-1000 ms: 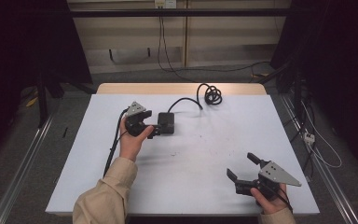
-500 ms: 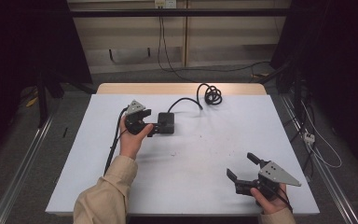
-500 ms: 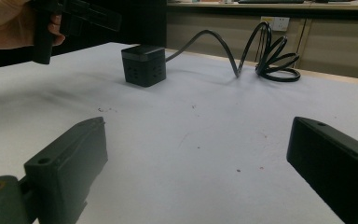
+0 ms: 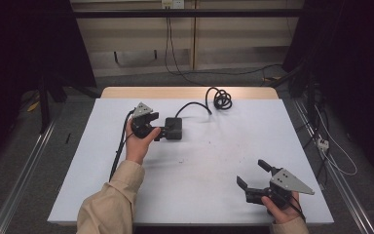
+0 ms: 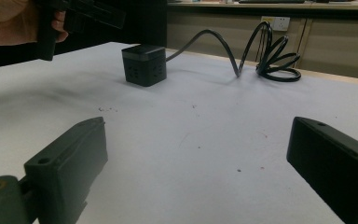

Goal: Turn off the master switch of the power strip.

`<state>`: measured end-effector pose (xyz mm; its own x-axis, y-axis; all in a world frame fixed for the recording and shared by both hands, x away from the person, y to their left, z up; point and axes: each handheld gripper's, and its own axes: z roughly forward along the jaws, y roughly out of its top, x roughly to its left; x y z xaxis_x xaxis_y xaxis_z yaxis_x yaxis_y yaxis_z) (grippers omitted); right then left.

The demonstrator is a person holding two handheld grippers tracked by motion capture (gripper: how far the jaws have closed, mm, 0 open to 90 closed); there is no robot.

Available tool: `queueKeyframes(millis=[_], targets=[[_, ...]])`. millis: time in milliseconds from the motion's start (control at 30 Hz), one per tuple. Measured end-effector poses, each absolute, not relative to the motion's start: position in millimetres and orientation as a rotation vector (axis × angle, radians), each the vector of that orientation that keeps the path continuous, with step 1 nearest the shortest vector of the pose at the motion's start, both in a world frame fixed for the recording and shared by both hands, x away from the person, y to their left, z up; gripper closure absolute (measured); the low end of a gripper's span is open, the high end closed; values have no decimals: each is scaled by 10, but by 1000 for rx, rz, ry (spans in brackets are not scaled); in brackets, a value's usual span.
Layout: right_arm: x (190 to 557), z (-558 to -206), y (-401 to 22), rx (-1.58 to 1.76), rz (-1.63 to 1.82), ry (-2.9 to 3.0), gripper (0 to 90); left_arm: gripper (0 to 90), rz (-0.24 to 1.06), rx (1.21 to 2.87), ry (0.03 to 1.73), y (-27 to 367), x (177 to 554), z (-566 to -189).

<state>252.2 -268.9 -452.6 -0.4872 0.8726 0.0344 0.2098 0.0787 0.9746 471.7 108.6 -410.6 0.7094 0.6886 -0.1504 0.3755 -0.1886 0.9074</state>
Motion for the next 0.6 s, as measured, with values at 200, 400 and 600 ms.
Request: queueKeyframes(millis=[200,400,600], targets=[[2521,-4526,-2687,1070,1443,1772,42,174,356,1817,829,1070,4735,-4096],[2521,-4525,-2688,1071,1444,1771,42,207,355,1815,830,1060,4745,-4105],[2520,-4523,-2686,1071,1444,1771,43,257,348,1823,826,1060,4754,-4116]])
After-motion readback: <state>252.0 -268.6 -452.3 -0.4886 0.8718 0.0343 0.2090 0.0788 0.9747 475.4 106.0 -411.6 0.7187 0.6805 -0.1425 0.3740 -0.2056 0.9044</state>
